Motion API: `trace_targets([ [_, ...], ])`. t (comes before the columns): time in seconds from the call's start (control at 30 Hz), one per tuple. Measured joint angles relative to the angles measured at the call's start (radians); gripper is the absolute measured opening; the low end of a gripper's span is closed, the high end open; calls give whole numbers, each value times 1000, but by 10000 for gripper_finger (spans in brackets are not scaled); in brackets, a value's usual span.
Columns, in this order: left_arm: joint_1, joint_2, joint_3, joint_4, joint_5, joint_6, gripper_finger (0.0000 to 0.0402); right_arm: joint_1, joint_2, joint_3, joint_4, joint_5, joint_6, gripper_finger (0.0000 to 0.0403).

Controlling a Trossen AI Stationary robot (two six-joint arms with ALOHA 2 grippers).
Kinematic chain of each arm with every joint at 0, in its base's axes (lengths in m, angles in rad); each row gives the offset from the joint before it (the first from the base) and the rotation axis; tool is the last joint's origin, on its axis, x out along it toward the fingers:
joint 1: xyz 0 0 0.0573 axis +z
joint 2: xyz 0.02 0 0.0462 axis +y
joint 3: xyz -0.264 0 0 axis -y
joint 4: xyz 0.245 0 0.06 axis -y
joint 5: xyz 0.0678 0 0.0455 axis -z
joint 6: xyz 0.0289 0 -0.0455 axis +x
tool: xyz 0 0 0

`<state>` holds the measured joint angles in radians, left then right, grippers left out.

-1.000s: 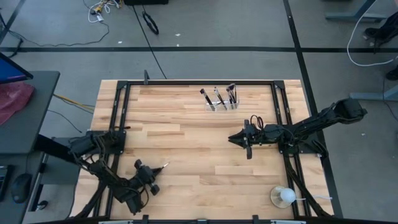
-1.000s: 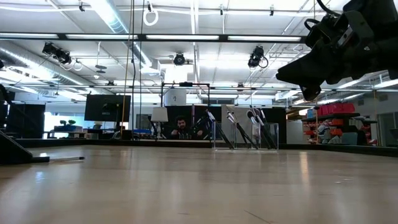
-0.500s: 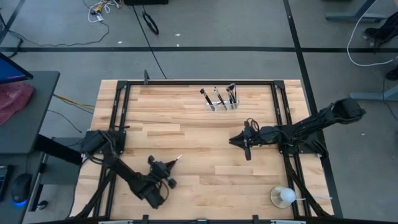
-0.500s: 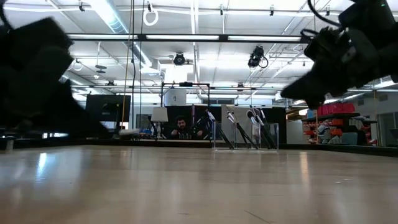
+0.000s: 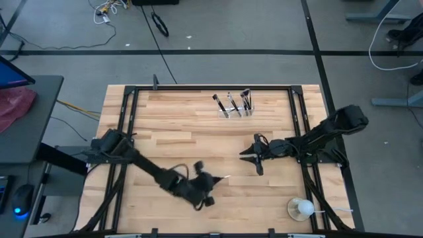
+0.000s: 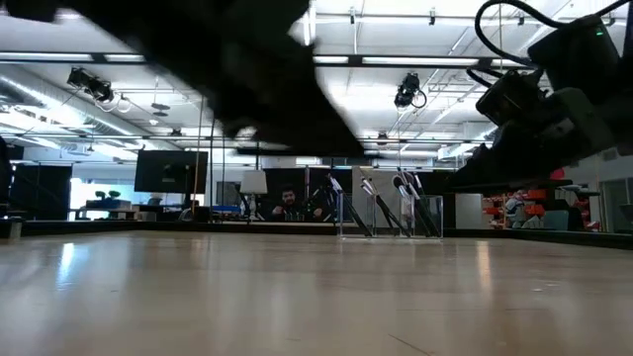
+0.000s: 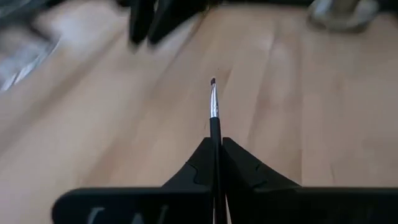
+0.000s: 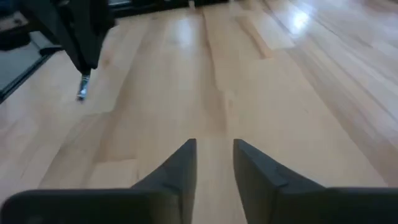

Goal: Put items in baskets/containers
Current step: Put the black eyeshadow brush into the transparent organizer

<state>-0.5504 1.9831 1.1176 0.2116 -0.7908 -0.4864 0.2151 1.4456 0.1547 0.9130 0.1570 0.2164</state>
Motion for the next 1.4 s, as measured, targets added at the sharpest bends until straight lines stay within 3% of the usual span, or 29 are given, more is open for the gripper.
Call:
trace_targets([
  [0.13,103,0,-39,286,197,224,14,38,57,0,106,0,-67,141],
  [0.27,213,-1,-143,656,451,315,14,87,69,0,161,0,-157,171],
  [0.43,299,-1,-255,984,545,333,14,139,68,0,228,38,-199,186],
  [0.57,315,-1,-275,1062,571,341,14,156,68,0,359,150,-208,183],
  [0.73,310,-2,-274,1074,567,363,14,156,68,13,490,161,-217,176],
  [1.1,308,-2,-274,1079,556,369,14,160,68,136,399,139,-278,170],
  [1.23,306,-2,-274,1079,546,370,18,162,68,137,397,138,-275,138],
  [1.4,306,-2,-274,1078,544,368,18,162,68,137,396,138,-261,56],
])
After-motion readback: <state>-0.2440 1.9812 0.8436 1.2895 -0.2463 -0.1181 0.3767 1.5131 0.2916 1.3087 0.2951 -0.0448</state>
